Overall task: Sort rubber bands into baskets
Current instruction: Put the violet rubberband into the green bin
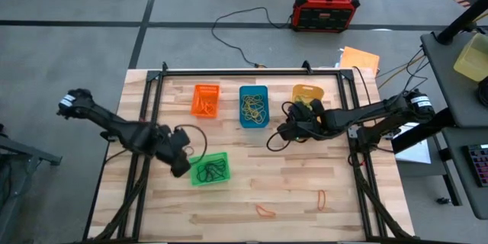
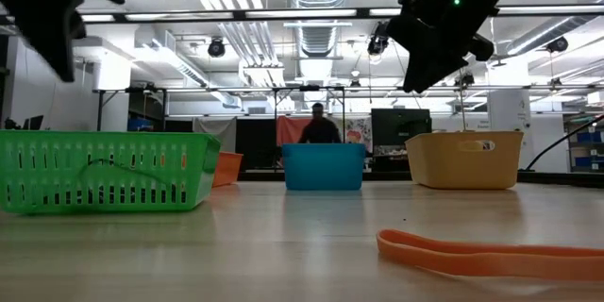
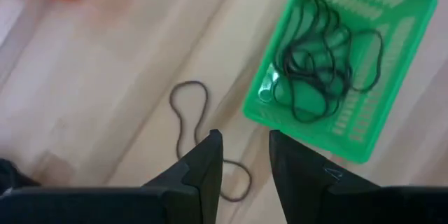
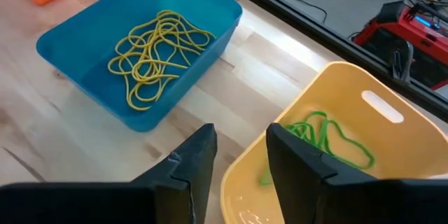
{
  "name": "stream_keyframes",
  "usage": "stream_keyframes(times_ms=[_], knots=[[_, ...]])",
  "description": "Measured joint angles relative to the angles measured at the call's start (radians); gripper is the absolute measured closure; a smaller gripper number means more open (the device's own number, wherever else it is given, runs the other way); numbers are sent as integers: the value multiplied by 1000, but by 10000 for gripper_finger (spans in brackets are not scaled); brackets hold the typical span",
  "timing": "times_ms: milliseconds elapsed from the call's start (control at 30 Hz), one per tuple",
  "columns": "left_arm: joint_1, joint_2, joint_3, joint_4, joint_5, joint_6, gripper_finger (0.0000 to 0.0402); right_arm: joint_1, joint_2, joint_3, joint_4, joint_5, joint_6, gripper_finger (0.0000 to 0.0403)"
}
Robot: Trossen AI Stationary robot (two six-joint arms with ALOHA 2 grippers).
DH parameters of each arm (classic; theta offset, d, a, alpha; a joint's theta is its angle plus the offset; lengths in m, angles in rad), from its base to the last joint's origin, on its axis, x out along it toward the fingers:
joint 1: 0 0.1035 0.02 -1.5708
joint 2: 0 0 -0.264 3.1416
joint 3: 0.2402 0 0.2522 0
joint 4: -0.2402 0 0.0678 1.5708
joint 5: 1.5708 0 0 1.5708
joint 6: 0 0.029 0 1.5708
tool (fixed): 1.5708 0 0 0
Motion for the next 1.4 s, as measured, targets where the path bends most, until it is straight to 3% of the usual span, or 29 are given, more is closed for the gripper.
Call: stream_keyframes(times_ms=[233,533,700,900,1233,1400], knots=[[-93,41,-103,44,20,-41,284,0,0,-13,54,1,-31,269],[-147,47,-194,46,4,-40,221,0,1,-33,87,-9,-62,256],[-160,48,-311,217,-17,3,203,0,1,-36,97,-9,-64,259],[-160,48,-432,274,-46,-24,201,0,1,-40,100,-9,-78,254],[-162,43,-532,426,-88,-38,202,0,1,-56,108,-9,-78,254],[-162,43,-548,445,-95,-57,230,0,1,-69,126,-9,-78,253]])
